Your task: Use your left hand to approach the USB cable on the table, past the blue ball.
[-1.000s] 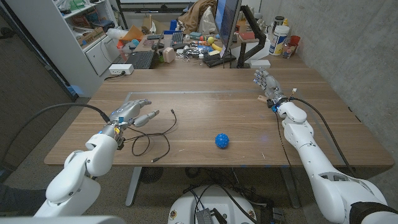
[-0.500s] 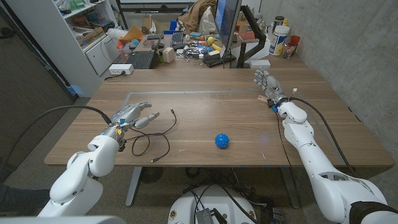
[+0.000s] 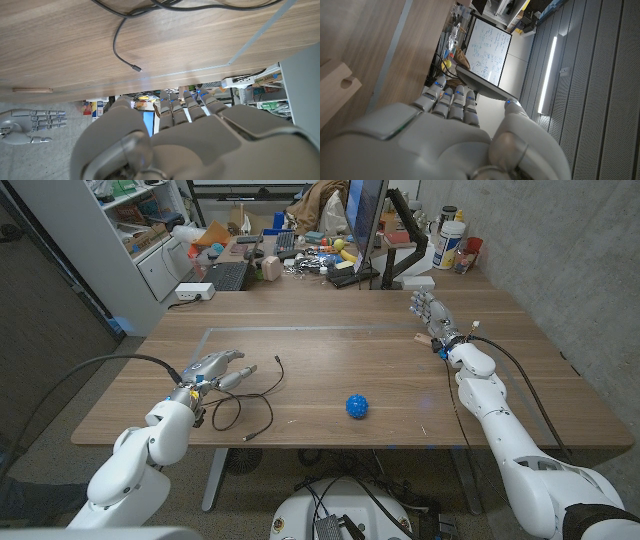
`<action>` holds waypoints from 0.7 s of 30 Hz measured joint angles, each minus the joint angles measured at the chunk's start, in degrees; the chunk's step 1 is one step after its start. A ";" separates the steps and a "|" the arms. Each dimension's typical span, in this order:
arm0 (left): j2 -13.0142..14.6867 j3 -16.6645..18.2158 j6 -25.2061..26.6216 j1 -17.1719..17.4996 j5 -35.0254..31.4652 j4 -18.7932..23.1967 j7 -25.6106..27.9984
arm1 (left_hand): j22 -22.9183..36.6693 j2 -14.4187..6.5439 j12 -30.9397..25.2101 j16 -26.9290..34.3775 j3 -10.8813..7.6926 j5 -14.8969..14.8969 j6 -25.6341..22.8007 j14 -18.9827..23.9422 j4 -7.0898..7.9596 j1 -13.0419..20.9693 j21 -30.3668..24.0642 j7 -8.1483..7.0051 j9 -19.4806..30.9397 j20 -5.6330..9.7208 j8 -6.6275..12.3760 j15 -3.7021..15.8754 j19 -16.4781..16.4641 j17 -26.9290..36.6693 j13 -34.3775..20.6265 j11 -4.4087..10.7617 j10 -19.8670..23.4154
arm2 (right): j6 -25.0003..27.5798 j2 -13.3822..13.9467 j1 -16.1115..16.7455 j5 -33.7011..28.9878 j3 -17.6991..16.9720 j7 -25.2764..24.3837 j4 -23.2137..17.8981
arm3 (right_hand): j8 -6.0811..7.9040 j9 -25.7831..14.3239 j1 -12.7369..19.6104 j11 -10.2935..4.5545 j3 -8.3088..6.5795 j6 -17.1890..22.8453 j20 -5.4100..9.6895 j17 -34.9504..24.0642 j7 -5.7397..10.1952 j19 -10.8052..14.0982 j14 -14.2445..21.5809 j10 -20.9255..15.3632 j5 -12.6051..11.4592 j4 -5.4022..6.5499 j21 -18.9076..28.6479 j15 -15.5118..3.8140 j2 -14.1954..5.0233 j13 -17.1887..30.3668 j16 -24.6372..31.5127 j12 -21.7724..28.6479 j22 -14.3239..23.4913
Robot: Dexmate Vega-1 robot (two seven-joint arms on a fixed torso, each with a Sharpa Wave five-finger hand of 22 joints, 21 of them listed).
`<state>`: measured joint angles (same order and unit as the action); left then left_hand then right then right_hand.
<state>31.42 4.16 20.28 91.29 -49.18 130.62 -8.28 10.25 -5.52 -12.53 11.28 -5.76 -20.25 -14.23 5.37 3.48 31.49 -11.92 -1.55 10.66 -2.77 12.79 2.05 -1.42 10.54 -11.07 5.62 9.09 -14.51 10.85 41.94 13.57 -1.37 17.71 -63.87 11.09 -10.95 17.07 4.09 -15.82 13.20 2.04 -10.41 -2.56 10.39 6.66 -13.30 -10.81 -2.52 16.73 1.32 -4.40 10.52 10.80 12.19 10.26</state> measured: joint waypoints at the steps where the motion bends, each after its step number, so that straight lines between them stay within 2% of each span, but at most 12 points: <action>1: 0.01 -0.14 0.19 -0.01 0.00 -0.12 0.30 | 0.00 0.00 0.00 0.00 0.00 0.00 0.02 0.00 0.00 0.00 0.00 -0.02 0.00 0.00 -0.16 0.00 0.00 0.00 0.00 0.00 0.00 | 0.00 0.00 -0.02 -0.02 0.00 -0.01 0.01 | 0.00 0.00 0.00 0.00 0.00 0.00 0.00 0.00 0.00 0.00 0.00 0.00 0.00 0.00 0.00 0.00 0.00 0.00 0.00 0.00 0.00; 21: 0.43 -1.17 2.19 -0.19 0.56 -1.16 1.65 | 0.00 -0.02 0.00 0.00 0.00 0.00 0.21 0.00 0.00 0.02 0.00 -0.21 0.14 0.00 -0.21 0.00 0.00 0.00 0.00 0.00 0.00 | -0.21 -0.36 -1.02 -0.37 0.33 -0.12 1.40 | 0.00 0.00 0.00 0.23 -0.03 0.00 0.00 0.00 0.00 0.00 0.00 -0.23 0.00 -0.02 -0.44 0.00 0.00 0.00 0.00 0.00 0.00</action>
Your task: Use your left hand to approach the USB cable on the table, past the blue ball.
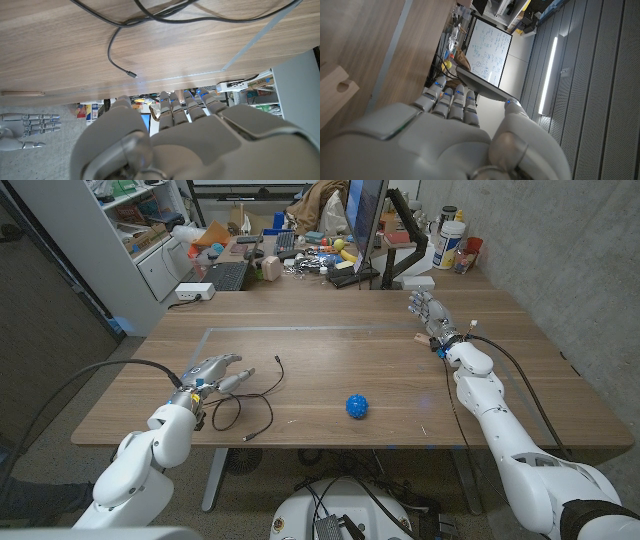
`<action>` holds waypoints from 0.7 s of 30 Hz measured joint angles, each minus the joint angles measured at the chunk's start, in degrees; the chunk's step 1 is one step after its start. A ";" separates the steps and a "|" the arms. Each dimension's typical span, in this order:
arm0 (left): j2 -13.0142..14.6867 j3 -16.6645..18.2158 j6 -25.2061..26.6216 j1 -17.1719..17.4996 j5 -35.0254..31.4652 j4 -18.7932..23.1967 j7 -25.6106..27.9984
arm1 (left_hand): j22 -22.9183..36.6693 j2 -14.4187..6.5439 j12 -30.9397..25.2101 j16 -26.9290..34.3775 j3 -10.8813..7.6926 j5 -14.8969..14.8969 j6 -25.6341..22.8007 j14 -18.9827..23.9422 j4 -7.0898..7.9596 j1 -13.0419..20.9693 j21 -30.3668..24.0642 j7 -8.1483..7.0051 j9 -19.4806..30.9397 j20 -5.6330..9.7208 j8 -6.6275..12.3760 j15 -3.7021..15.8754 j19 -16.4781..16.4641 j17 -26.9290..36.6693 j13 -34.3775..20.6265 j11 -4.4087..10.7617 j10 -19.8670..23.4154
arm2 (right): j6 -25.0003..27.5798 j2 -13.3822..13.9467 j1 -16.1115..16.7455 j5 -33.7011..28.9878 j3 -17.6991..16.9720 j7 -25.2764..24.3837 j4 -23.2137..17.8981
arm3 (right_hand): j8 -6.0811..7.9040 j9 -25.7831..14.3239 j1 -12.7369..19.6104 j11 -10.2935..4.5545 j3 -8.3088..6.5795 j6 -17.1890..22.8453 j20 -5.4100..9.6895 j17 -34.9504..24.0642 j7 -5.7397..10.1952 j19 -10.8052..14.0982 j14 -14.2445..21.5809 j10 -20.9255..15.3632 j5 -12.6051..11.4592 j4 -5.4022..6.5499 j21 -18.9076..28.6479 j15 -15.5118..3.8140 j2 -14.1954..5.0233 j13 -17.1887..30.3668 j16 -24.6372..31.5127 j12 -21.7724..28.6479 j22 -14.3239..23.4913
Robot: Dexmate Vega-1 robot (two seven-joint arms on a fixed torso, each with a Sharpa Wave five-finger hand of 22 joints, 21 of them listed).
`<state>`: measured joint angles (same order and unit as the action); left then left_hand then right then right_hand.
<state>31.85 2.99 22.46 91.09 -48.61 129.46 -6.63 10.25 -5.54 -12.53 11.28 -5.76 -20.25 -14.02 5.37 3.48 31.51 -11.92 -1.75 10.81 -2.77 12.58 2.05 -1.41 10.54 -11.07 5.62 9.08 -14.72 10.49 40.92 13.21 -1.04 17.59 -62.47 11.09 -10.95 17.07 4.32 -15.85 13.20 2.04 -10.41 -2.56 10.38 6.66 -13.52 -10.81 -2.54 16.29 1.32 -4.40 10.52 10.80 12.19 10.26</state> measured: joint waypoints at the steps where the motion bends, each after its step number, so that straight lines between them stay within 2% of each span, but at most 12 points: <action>1: 0.00 0.00 0.13 0.00 0.05 0.00 0.04 | 0.00 -0.22 0.00 0.00 0.00 0.00 0.00 0.00 0.00 0.22 0.00 0.00 0.00 0.00 0.00 0.00 0.00 0.00 0.00 0.00 0.00 | 0.00 -0.01 -0.02 0.00 0.00 0.00 0.02 | 0.00 0.00 0.00 0.00 -0.16 0.00 0.00 0.00 0.00 0.00 0.00 0.00 0.00 -0.16 0.00 0.00 0.00 0.00 0.00 0.00 0.00; 21: 0.89 -1.17 1.18 0.41 0.56 -0.87 1.16 | 0.00 -0.28 0.00 0.00 0.00 0.00 -0.21 0.00 0.00 0.28 0.00 -0.21 -0.01 0.00 0.00 0.00 0.00 -0.01 0.00 0.00 0.00 | -0.23 0.12 0.29 -0.09 -0.06 -0.02 -0.54 | 0.00 0.00 0.00 -0.01 -0.23 0.00 0.22 0.00 0.00 0.22 0.00 0.01 0.00 -0.22 0.00 0.00 0.00 0.00 0.00 0.00 0.00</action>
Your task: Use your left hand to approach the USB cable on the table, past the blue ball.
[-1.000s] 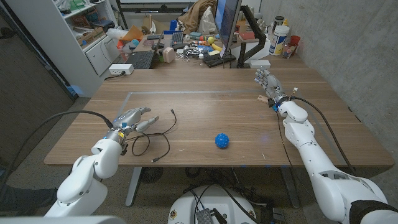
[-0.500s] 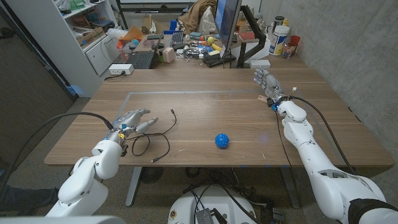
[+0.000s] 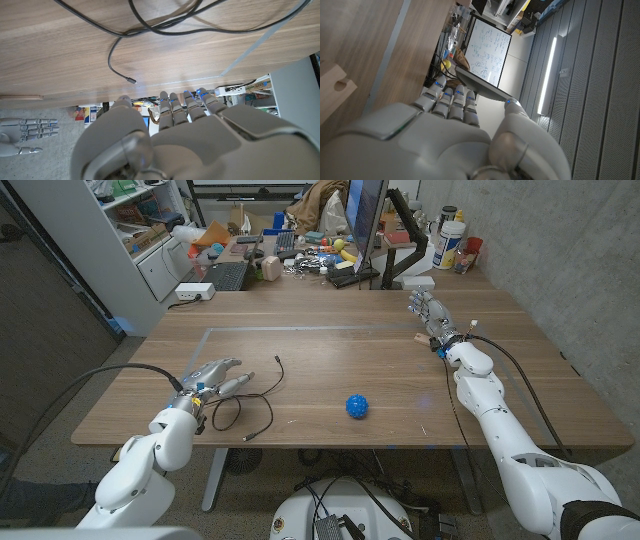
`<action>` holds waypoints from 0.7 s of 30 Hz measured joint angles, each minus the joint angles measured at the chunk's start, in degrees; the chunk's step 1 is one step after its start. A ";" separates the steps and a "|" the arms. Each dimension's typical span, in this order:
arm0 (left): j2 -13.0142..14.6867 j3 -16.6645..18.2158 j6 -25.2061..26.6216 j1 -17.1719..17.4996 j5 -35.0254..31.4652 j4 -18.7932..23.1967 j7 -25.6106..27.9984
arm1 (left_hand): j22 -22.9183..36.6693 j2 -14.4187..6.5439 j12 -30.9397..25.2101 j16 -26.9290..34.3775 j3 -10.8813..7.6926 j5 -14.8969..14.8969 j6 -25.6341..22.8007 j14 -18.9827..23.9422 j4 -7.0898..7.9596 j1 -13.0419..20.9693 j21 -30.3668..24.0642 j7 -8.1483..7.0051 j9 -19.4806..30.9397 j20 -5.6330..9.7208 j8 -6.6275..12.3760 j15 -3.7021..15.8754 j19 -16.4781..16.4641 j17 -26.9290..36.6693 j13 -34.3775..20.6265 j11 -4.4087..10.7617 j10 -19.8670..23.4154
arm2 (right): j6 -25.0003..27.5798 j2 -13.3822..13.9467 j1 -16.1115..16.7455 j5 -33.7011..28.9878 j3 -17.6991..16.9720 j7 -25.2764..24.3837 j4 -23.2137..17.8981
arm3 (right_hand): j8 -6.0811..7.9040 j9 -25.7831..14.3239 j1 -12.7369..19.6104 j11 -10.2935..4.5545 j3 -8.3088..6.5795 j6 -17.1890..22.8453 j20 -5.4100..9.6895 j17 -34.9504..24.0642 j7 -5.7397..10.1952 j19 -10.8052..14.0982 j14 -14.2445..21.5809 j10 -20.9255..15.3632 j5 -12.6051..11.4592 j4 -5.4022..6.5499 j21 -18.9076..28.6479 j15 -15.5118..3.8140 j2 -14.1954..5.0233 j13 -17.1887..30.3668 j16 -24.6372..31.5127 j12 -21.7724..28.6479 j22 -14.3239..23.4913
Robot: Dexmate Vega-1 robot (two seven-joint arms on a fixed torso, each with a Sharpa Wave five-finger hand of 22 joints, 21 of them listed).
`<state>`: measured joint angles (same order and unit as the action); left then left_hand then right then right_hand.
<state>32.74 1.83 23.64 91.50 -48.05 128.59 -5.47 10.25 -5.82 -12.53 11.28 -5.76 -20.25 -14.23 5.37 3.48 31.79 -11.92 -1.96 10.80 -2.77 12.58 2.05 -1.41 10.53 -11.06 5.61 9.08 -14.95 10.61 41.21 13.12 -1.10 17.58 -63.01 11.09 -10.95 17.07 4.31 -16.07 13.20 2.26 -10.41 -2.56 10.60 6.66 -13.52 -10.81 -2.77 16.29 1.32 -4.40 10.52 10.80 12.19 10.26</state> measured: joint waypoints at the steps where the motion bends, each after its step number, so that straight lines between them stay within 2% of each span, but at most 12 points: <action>1: 0.04 -0.08 0.06 0.00 0.02 -0.06 0.07 | 0.00 0.00 0.00 0.00 0.00 0.00 0.00 0.00 0.00 0.00 0.00 0.00 0.00 0.00 0.00 0.00 0.00 0.00 0.00 0.00 0.00 | 0.00 0.01 0.00 0.01 0.00 0.00 0.00 | 0.00 0.00 0.00 0.00 0.00 0.00 0.00 0.00 0.00 0.00 0.00 0.00 0.00 0.00 0.00 0.00 0.00 0.00 0.00 0.00 0.00; 21: 0.92 -0.98 0.96 -0.51 0.67 -0.88 0.35 | 0.00 -0.22 0.00 0.00 0.00 0.00 -0.53 0.00 0.00 0.22 0.00 -0.10 0.00 0.00 0.00 0.00 0.00 0.00 0.00 0.22 0.62 | -0.07 0.14 -0.25 0.11 -0.07 0.23 0.44 | 0.00 0.00 0.00 0.00 0.25 0.00 0.00 0.00 0.00 0.00 0.00 0.00 0.00 -0.24 -0.44 0.00 0.00 0.00 0.00 0.00 0.00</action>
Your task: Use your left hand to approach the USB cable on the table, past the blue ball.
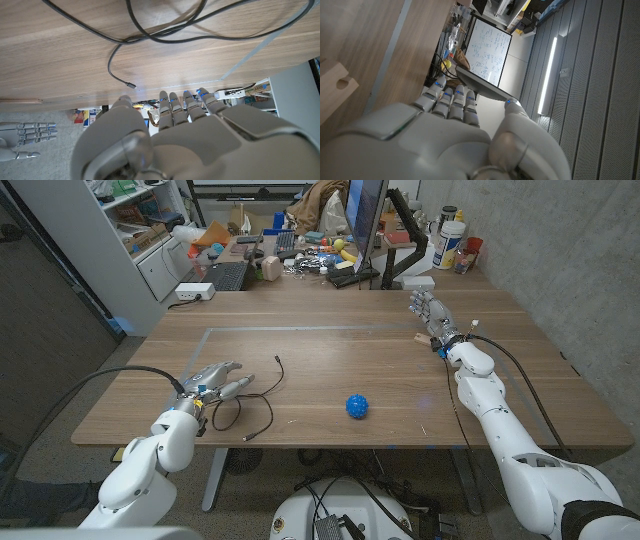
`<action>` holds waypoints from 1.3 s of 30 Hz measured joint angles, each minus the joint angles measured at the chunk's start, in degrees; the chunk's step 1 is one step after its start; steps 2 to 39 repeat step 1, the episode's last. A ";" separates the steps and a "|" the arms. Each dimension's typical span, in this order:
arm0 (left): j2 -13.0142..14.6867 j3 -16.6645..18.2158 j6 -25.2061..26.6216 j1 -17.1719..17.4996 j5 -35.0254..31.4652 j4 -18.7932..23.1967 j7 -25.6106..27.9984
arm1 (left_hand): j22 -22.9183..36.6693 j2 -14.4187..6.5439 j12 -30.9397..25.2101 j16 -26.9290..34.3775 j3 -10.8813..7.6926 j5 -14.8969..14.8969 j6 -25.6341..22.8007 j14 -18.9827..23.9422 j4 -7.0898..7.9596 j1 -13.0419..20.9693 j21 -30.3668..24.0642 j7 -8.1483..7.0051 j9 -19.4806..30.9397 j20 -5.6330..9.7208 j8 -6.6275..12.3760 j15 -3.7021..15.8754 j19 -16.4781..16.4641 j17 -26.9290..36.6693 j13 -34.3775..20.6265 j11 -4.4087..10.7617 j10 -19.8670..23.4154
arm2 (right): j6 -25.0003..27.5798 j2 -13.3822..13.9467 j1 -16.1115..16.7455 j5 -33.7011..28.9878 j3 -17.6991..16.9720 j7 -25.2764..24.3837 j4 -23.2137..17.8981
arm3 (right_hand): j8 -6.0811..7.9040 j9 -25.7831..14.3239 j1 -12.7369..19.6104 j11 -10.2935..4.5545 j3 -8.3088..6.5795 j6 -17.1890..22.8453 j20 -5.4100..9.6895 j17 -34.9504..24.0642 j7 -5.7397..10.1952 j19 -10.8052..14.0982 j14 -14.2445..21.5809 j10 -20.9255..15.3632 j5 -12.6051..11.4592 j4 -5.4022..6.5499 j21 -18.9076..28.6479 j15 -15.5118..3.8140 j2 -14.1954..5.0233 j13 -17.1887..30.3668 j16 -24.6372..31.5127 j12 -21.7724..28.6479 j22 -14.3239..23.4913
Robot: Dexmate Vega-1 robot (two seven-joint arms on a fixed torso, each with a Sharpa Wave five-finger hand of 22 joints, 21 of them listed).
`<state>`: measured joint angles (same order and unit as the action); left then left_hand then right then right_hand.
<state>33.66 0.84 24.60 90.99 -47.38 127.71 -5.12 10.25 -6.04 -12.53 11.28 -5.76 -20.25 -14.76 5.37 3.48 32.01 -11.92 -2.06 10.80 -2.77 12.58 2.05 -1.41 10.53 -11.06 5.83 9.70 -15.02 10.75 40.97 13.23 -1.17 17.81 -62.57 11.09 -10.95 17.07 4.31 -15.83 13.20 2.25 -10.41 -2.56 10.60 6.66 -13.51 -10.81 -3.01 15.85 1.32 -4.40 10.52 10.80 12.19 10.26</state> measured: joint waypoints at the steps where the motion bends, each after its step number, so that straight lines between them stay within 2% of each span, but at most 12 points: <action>1: 0.06 -0.03 0.02 -0.05 0.04 -0.03 0.00 | 0.00 0.00 0.00 0.00 0.00 0.00 0.00 0.00 0.00 0.00 0.00 0.00 0.00 0.00 0.00 0.00 0.00 0.00 0.00 0.00 0.00 | -0.01 0.00 -0.03 0.00 0.00 0.02 0.04 | 0.00 0.00 0.00 0.00 0.00 0.00 0.00 0.00 0.00 0.00 0.00 0.00 0.00 0.00 0.00 0.00 0.00 0.00 0.00 0.00 0.00; 39: 0.06 -0.03 0.02 -0.05 0.04 -0.03 0.00 | 0.00 0.00 0.00 0.00 0.00 0.00 0.00 0.00 0.00 0.00 0.00 0.00 0.00 0.00 0.00 0.00 0.00 0.00 0.00 0.00 0.00 | -0.01 0.00 -0.03 0.00 0.00 0.02 0.04 | 0.00 0.00 0.00 0.00 0.00 0.00 0.00 0.00 0.00 0.00 0.00 0.00 0.00 0.00 0.00 0.00 0.00 0.00 0.00 0.00 0.00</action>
